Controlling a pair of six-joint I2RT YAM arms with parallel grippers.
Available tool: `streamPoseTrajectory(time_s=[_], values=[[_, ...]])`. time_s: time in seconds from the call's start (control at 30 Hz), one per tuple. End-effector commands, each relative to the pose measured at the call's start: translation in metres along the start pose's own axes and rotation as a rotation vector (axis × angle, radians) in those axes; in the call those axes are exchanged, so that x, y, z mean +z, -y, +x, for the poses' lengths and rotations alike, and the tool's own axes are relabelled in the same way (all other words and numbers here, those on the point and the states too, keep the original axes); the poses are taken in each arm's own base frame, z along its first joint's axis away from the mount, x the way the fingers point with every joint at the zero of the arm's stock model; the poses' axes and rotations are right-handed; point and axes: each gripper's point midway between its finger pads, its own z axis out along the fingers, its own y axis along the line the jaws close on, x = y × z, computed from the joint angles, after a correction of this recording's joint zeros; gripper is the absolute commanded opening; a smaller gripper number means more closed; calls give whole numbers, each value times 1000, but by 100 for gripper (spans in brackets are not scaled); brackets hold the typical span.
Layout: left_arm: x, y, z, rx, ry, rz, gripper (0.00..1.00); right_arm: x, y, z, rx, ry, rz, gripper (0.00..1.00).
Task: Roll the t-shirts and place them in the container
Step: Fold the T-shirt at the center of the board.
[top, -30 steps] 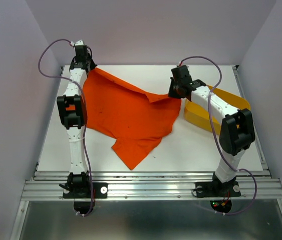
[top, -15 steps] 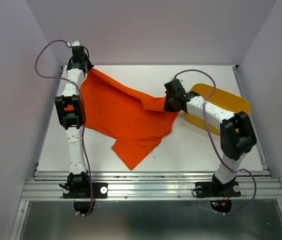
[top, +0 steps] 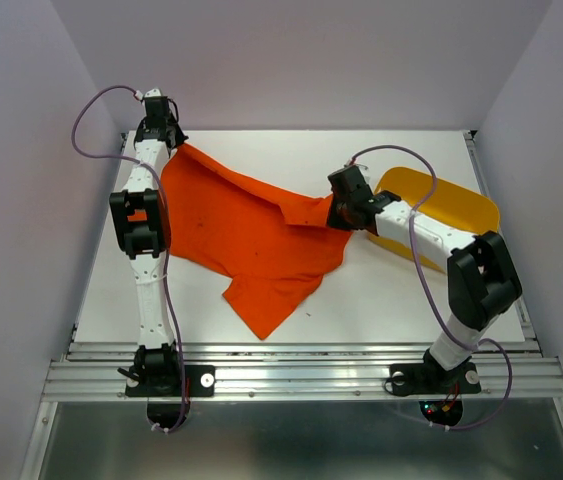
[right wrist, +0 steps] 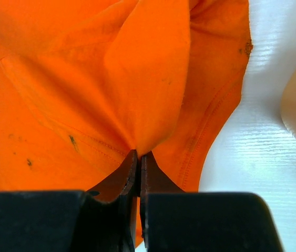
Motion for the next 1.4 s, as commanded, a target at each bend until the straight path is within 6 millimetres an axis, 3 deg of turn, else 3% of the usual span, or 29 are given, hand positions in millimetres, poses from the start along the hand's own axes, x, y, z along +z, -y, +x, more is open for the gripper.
streamPoseTrajectory(time_s=[0.0, 0.3, 0.8, 1.13, 1.17, 1.2, 1.3, 1.33, 1.37], values=[[-13, -2, -25, 8, 56, -6, 0, -17, -10, -21, 52, 103, -22, 1], [-14, -9, -17, 16, 27, -30, 0, -18, -12, -3, 81, 100, -17, 1], [-33, -49, -2, 7, -64, -153, 0, -25, -18, 21, 68, 81, -41, 1], [-32, -60, 10, -14, -105, -180, 1, -28, -22, 43, 41, 50, -52, 1], [-33, -61, 14, -18, -121, -184, 6, -27, -21, 45, 48, 45, -49, 1], [-33, -62, 18, -23, -133, -187, 25, -25, -23, 51, 40, 35, -54, 1], [-38, -65, 22, -31, -157, -198, 48, -20, -25, 63, 41, 9, -61, 5], [-45, -63, 16, -39, -148, -197, 53, -18, -27, 70, 31, -4, -63, 21], [-48, -60, 13, -48, -141, -191, 57, -16, -26, 78, 25, -17, -62, 28]])
